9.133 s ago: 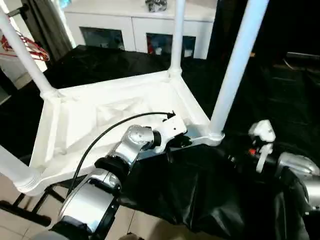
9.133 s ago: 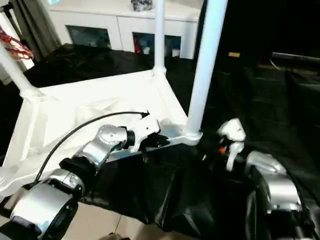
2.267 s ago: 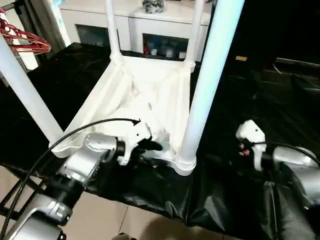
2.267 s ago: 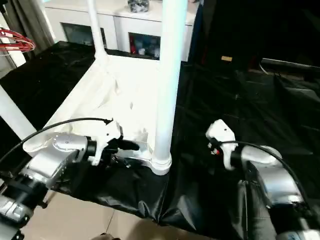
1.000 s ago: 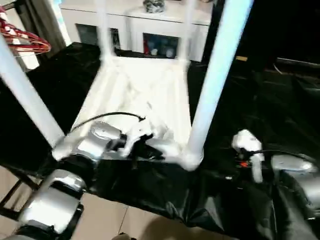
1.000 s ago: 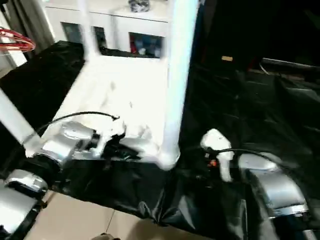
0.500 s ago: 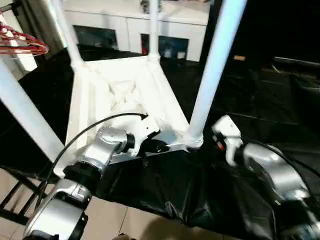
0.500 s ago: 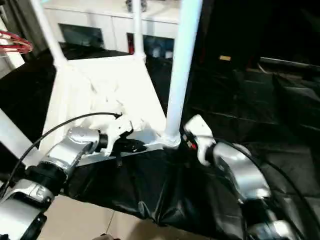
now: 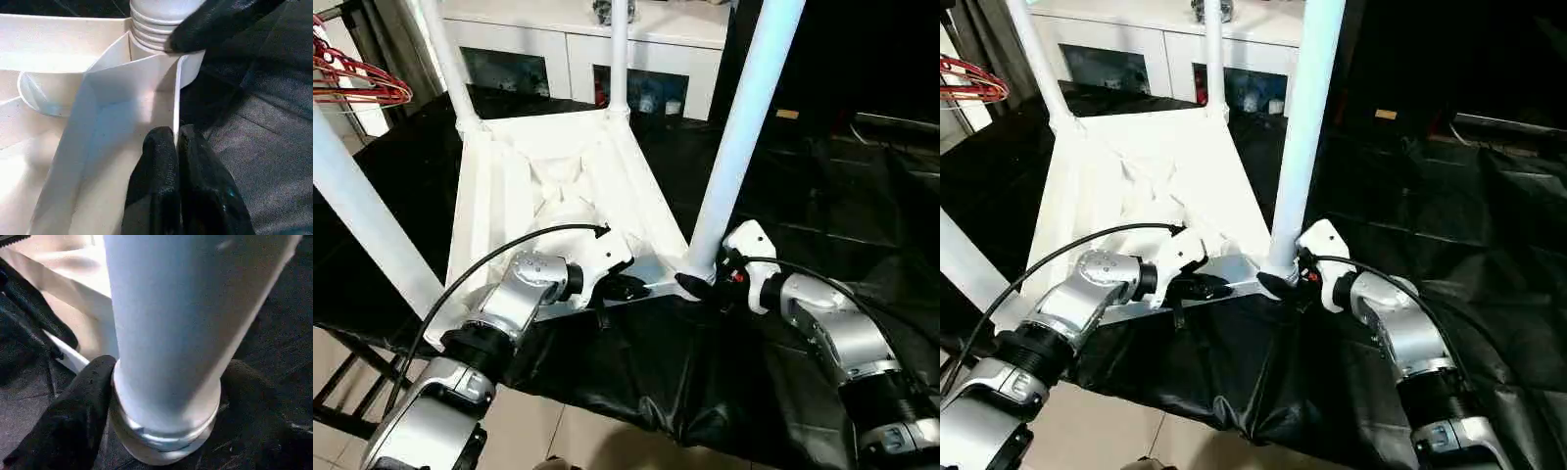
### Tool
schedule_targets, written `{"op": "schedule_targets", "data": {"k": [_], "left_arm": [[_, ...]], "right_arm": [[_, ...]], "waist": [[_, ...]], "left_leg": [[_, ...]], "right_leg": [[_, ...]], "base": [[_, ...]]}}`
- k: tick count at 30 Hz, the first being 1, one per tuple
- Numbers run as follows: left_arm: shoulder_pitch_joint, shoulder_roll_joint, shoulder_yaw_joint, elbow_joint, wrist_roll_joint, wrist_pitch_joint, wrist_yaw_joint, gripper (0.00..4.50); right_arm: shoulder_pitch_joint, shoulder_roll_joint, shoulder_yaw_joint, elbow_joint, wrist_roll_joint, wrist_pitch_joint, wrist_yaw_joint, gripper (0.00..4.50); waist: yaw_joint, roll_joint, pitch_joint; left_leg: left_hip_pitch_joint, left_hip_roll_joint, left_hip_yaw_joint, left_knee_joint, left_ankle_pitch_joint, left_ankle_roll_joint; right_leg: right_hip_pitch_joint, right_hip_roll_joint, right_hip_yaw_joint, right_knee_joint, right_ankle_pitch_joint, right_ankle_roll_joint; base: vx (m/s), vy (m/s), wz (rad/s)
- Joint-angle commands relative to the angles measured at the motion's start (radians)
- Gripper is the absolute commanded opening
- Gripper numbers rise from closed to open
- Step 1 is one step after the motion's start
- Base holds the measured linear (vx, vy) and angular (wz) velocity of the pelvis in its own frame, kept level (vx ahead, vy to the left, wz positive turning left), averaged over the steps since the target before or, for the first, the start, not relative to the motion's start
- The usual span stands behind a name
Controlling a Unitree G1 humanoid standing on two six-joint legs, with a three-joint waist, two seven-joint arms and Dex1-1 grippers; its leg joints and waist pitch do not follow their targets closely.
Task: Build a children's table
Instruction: Rotate leg to tighten
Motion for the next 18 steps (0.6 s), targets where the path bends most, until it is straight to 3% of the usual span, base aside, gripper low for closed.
{"op": "schedule_targets", "data": {"k": [1, 6, 13, 17, 18], "left_arm": [[0.021, -0.011, -0.006, -0.005, 0.002, 0.012, 0.005, 0.0], [0.016, -0.011, -0.003, 0.004, 0.008, 0.005, 0.007, 0.0], [-0.008, -0.037, 0.008, 0.042, 0.028, 0.006, 0.085, 0.0], [-0.052, -0.109, 0.03, 0.105, 0.049, 0.028, 0.225, 0.0], [-0.079, -0.156, 0.039, 0.142, 0.058, 0.043, 0.31, 0.0]], "right_arm": [[-0.017, 0.001, -0.012, 0.011, -0.008, -0.019, 0.002, 3.4], [-0.031, 0.009, -0.009, 0.041, -0.012, -0.041, -0.003, 3.02], [-0.027, 0.05, -0.008, 0.074, -0.023, -0.058, -0.062, 2.69], [-0.014, 0.139, -0.026, 0.105, -0.052, -0.028, -0.242, 2.67], [-0.014, 0.202, -0.046, 0.126, -0.061, 0.007, -0.357, 2.66]], "waist": [[0.001, -0.005, -0.069], [0.0, -0.005, -0.069], [-0.002, -0.006, -0.065], [-0.005, -0.004, -0.062], [-0.005, -0.003, -0.061]], "left_leg": [[0.016, 0.064, -0.033, -0.063, -0.171, 0.033], [0.015, 0.063, -0.033, -0.063, -0.172, 0.034], [0.016, 0.062, -0.033, -0.065, -0.197, 0.025], [0.023, 0.062, -0.035, -0.07, -0.233, 0.004], [0.024, 0.062, -0.036, -0.072, -0.243, -0.006]], "right_leg": [[0.044, -0.099, 0.057, -0.076, -0.148, -0.222], [0.045, -0.099, 0.057, -0.075, -0.141, -0.224], [0.044, -0.1, 0.058, -0.084, -0.206, -0.21], [0.035, -0.098, 0.058, -0.09, -0.266, -0.195], [0.036, -0.1, 0.058, -0.095, -0.288, -0.187]], "base": [[0.0, 0.0, 0.0], [0.0, 0.0, 0.0], [0.0, 0.0, 0.0], [0.0, 0.0, 0.0], [0.0, 0.0, 0.0]]}}
